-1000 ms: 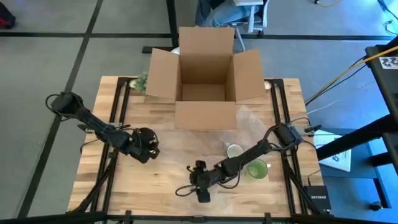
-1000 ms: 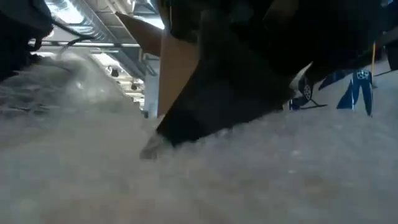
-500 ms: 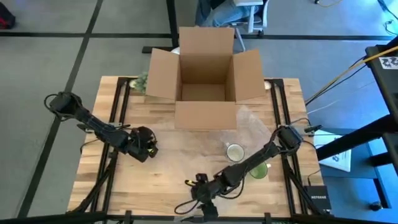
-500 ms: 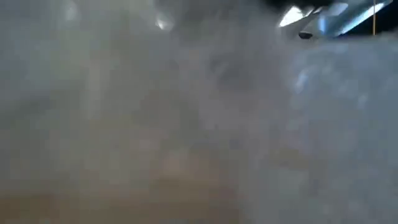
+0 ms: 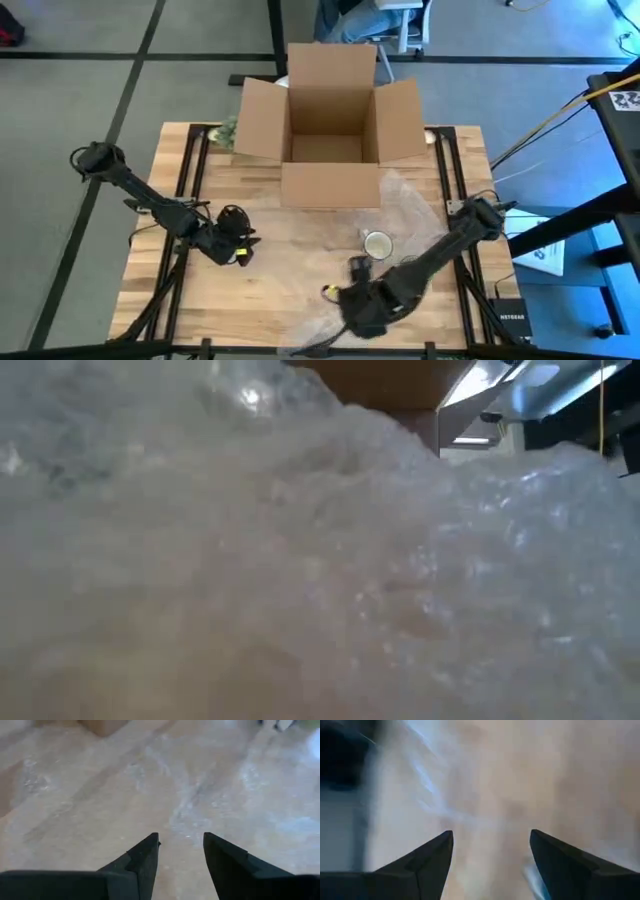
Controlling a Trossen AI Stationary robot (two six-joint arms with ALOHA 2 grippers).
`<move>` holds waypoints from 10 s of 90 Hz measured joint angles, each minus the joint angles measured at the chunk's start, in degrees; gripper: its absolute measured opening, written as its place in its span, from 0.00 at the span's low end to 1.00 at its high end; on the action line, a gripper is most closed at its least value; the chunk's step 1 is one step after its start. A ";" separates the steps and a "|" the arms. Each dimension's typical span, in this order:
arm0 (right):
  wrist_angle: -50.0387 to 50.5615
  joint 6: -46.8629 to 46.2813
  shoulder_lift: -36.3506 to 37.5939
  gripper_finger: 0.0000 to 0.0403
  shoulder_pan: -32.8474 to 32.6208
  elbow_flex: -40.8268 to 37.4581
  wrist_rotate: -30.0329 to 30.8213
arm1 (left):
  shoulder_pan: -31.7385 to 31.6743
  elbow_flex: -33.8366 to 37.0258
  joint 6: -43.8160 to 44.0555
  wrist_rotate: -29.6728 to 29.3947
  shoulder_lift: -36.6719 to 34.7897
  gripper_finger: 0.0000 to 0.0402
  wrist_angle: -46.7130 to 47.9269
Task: Wrap mug
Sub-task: Wrap the white mug with bubble wrap
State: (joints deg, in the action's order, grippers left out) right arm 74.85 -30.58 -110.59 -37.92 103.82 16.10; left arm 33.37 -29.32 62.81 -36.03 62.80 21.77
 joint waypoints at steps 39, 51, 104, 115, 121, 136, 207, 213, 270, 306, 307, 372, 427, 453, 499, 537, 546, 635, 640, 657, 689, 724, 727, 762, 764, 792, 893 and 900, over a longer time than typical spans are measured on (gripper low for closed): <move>-24.39 -5.00 22.60 0.63 6.47 -40.86 -3.27 | 0.30 0.00 2.37 1.09 -0.19 0.35 -1.48; -26.14 -3.04 22.51 0.63 8.62 -44.15 -6.03 | 0.54 0.00 3.34 1.22 -0.19 0.35 -1.81; -26.31 1.28 18.92 0.05 10.89 -39.16 -10.88 | 3.16 -0.02 3.16 0.26 -0.15 0.35 -8.13; -30.67 4.73 18.82 0.02 10.89 -33.35 -10.65 | 3.16 -0.02 3.16 0.65 -0.12 0.35 -7.86; -37.32 7.56 17.82 0.02 10.94 -31.23 -9.87 | 3.16 -0.02 3.16 0.73 -0.12 0.35 -7.88; -44.35 16.25 8.70 0.01 11.32 -22.53 -8.51 | 3.14 -0.02 2.81 1.14 -0.12 0.35 -7.84; -22.81 20.83 -26.29 0.10 22.61 20.66 -17.30 | 5.70 -0.02 3.92 1.99 -0.12 0.35 -7.50; -23.28 21.19 -26.29 0.12 22.52 19.64 -17.07 | 6.47 -0.02 4.62 1.19 -0.12 0.35 -7.51; -10.75 20.46 -23.48 0.49 22.45 29.77 -18.20 | 7.95 -0.02 6.22 1.18 -0.12 0.35 -7.79; 8.50 15.87 -18.37 0.54 3.97 24.58 -11.65 | 7.95 -0.02 5.88 1.72 -0.12 0.35 -7.80; 8.29 15.43 -18.36 0.54 3.40 24.14 -11.32 | 7.95 -0.02 5.80 1.72 -0.12 0.35 -7.81; -20.19 1.28 -15.08 0.48 -10.69 -2.51 -5.95 | 7.91 -0.02 4.56 1.09 -0.12 0.35 -7.79; -7.89 4.56 -14.90 0.01 -7.43 10.74 2.33 | 7.91 -0.02 5.76 0.23 -0.12 0.35 -9.02; 1.44 12.95 -14.51 0.00 1.80 28.59 10.32 | 7.91 -0.02 3.89 0.22 -0.12 0.35 -11.04; -17.40 15.89 -14.53 0.00 22.12 22.58 8.32 | 7.96 -1.44 -1.79 3.42 -3.02 0.35 -13.48; -30.32 17.51 -14.60 0.00 26.43 13.28 5.25 | 10.84 -5.89 -12.04 14.53 -11.47 0.35 -7.59; -31.43 17.94 -14.60 0.00 26.40 13.28 4.61 | 10.95 -5.92 -9.18 19.66 -13.14 0.35 -4.87; -31.76 21.56 -17.24 0.00 26.72 13.27 9.60 | 13.39 -5.92 -22.87 -8.52 -3.96 0.35 -21.20; -31.76 21.54 -17.29 0.00 26.70 13.26 9.40 | 11.61 -5.92 -22.92 -6.62 -1.74 0.35 -21.22; -31.75 21.54 -17.20 0.00 26.72 13.28 8.73 | 5.91 -5.92 -24.03 -4.76 5.59 0.35 -20.49; -31.20 21.34 -16.97 0.06 26.70 13.75 2.19 | 0.32 -6.03 -22.52 0.94 11.92 0.35 -19.43; -15.79 22.78 -15.34 0.43 26.25 25.47 -17.02 | 0.21 -6.01 -22.12 1.05 11.18 0.35 -17.74; -15.05 24.11 -15.34 0.45 25.84 25.68 -18.44 | 0.21 -6.01 -22.04 1.18 10.92 0.35 -17.76; -30.05 36.00 -16.02 0.49 19.18 12.49 -9.76 | 0.20 -5.86 -22.30 1.79 9.08 0.35 -17.39; -31.36 36.11 -16.02 0.49 19.20 11.69 -9.38 | 0.17 -5.86 -22.30 1.73 9.08 0.35 -17.43; -38.42 31.26 -15.90 0.49 21.45 2.63 -12.19 | 0.28 -5.86 -20.22 1.72 8.86 0.35 -17.91; -40.16 36.85 -18.68 0.16 22.54 -0.23 -14.66 | 4.17 -5.88 -14.78 8.26 -0.78 0.35 -13.67; -38.13 36.97 -18.60 0.05 22.50 -0.36 -15.11 | 4.17 -5.88 -14.75 8.26 -0.78 0.35 -13.66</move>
State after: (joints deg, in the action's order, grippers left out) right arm 36.72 6.39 -129.19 -15.42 103.46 0.99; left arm 37.54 -35.20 48.07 -27.77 62.02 8.11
